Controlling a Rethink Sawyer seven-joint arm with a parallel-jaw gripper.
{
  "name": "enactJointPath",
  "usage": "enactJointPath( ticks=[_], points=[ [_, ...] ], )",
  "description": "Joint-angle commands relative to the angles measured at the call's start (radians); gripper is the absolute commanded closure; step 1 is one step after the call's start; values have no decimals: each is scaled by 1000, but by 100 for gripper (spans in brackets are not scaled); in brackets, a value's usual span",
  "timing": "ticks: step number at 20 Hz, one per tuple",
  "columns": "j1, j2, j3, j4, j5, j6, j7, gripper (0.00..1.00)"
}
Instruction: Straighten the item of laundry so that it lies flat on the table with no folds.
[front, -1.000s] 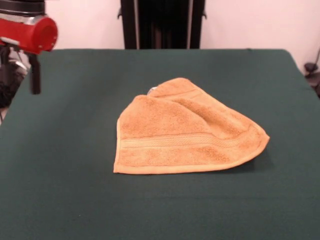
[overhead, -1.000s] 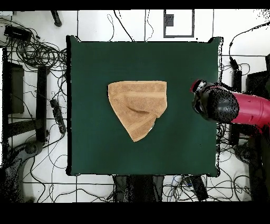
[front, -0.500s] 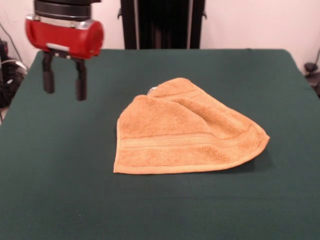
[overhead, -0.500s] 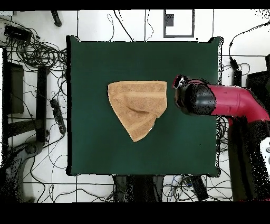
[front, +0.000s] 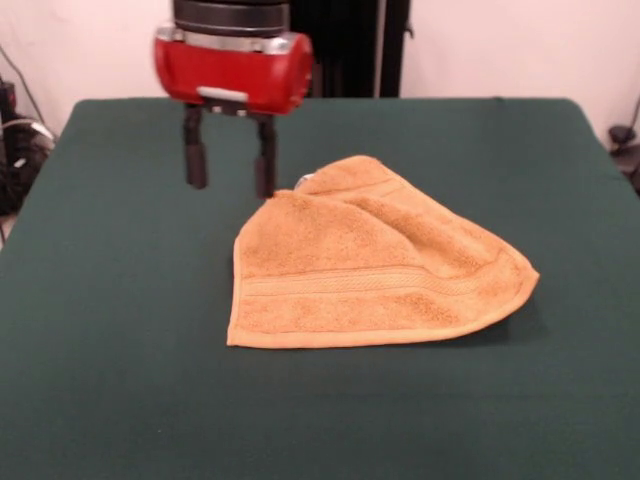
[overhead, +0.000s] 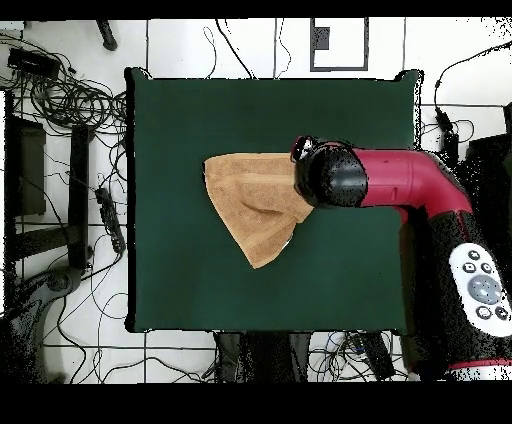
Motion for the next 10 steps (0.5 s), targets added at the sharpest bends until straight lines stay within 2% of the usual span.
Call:
enactJointPath(
  ticks=[1,10],
  points=[
    [91,35,3,79,67,123,77,0],
    [187,75,-84,66,92,81,178,0]
  ],
)
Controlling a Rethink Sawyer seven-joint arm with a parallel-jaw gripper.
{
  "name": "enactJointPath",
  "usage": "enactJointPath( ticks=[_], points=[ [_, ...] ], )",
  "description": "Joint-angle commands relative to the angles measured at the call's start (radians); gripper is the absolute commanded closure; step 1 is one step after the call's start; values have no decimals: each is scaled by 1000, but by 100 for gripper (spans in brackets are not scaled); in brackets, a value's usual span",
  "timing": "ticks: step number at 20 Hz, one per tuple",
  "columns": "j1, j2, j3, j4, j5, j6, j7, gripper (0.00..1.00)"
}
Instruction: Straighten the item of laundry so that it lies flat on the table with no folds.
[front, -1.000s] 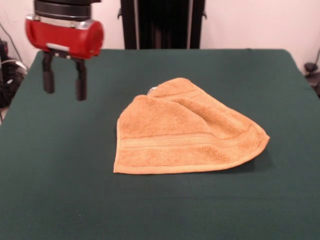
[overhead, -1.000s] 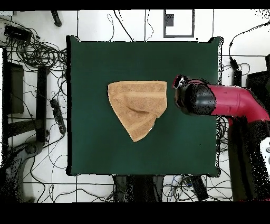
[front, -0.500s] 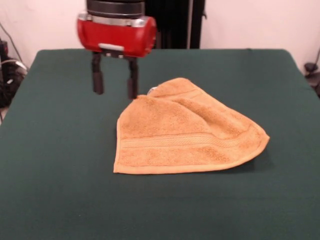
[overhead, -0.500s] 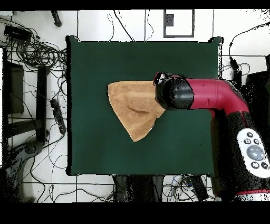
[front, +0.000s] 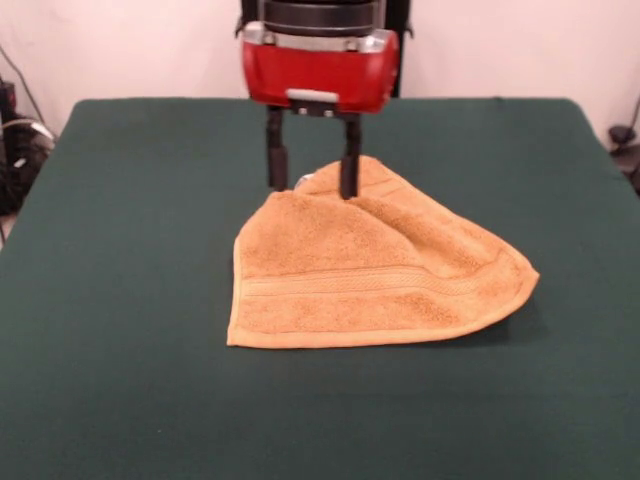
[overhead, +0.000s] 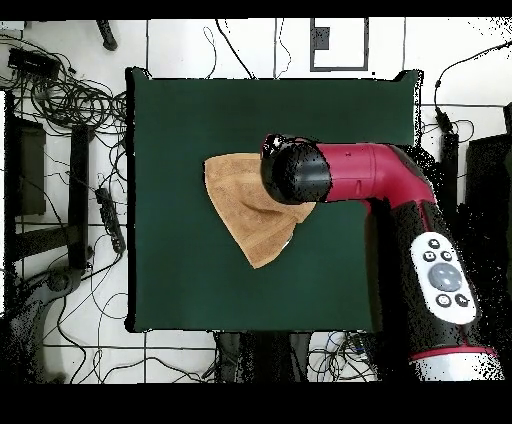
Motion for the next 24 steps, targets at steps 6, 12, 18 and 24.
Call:
enactJointPath(
  ticks=[6,12,18,24],
  points=[
    [173,122,-141,74,56,39,256,0],
    [236,212,-210,55,104,-50,328,0],
    [312,294,-270,-10,179,-108,385,0],
    [395,371,-324,-132,241,-75,408,0]
  ],
)
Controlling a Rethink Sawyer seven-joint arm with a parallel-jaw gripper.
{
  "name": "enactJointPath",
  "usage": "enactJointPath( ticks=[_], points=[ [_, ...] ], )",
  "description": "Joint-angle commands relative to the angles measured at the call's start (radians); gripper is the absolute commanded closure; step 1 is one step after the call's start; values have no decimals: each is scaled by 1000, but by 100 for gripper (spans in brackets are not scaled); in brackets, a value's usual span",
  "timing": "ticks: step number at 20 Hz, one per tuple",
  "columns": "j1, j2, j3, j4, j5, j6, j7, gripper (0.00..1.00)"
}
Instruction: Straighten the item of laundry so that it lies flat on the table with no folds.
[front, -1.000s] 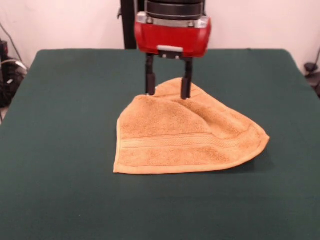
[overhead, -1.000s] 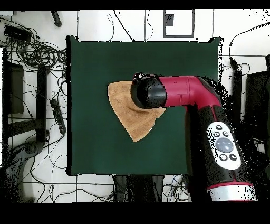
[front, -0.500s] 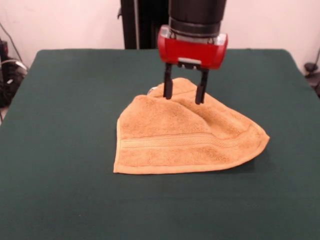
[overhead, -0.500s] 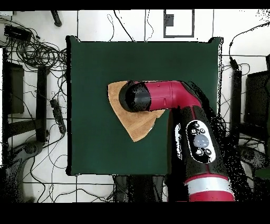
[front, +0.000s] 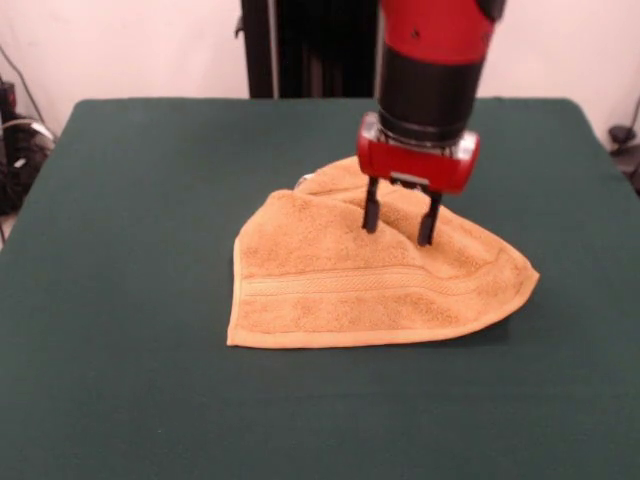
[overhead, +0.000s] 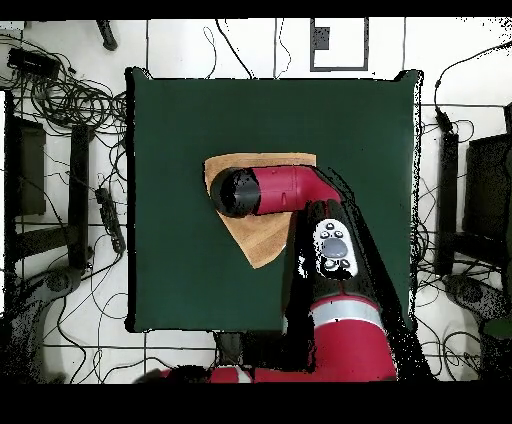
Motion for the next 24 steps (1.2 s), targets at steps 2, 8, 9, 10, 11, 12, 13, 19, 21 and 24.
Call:
enactJointPath(
  ticks=[2,8,9,10,11,12,13,19,21,24],
  points=[
    [113,152,-49,-132,109,22,293,0],
    [135,136,-49,-232,146,176,224,0],
    [139,132,-52,-245,152,197,220,0],
    [139,127,-50,-249,155,209,210,0],
    [139,123,-46,-252,163,221,207,0],
    [140,118,-43,-254,171,233,205,0],
    [140,114,-39,-256,178,244,203,0],
    [120,93,-17,-248,211,262,178,0],
    [104,126,0,-264,218,233,158,0],
    [97,232,4,-345,218,190,155,0]
  ],
)
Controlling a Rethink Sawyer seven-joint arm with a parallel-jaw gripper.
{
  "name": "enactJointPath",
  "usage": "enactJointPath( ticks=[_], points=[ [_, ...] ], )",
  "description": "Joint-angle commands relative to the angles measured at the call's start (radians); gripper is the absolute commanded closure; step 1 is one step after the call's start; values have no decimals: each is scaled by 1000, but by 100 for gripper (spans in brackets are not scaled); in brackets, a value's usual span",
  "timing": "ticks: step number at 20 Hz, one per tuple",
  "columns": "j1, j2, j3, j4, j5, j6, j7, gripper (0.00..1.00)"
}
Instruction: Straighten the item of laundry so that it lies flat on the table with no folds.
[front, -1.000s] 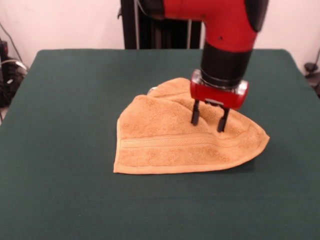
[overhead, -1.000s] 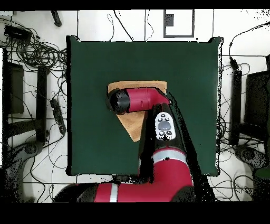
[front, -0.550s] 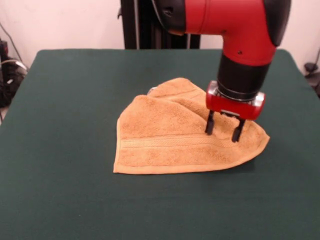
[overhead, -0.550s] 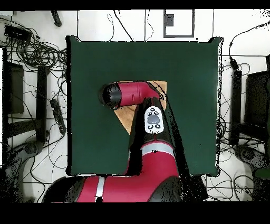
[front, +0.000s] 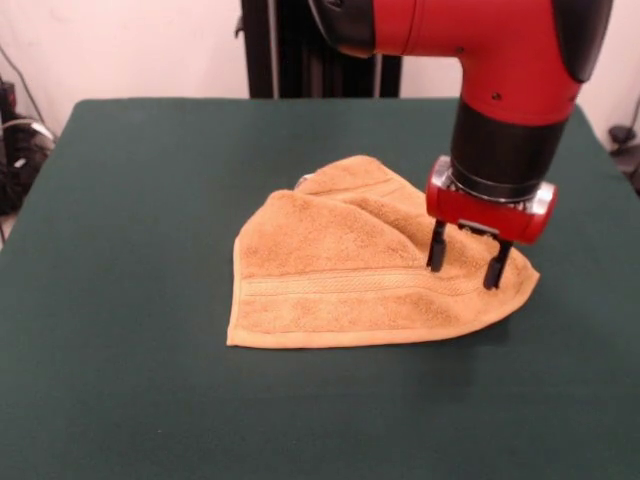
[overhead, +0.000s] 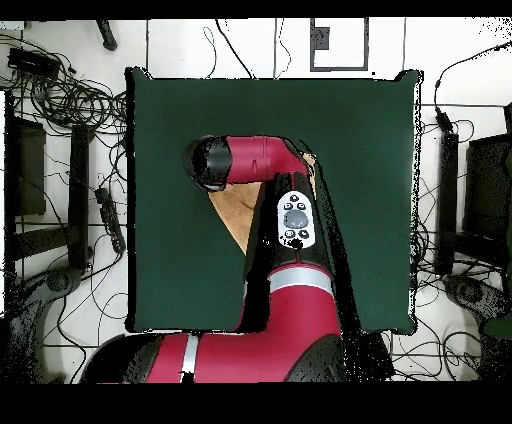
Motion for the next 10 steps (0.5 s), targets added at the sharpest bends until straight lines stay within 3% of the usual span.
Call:
enactJointPath(
  ticks=[1,6,10],
  points=[
    [-9,133,55,-132,51,19,114,0],
    [45,242,-1,-264,53,23,197,0],
    [69,260,-13,-298,71,47,223,0]
  ],
)
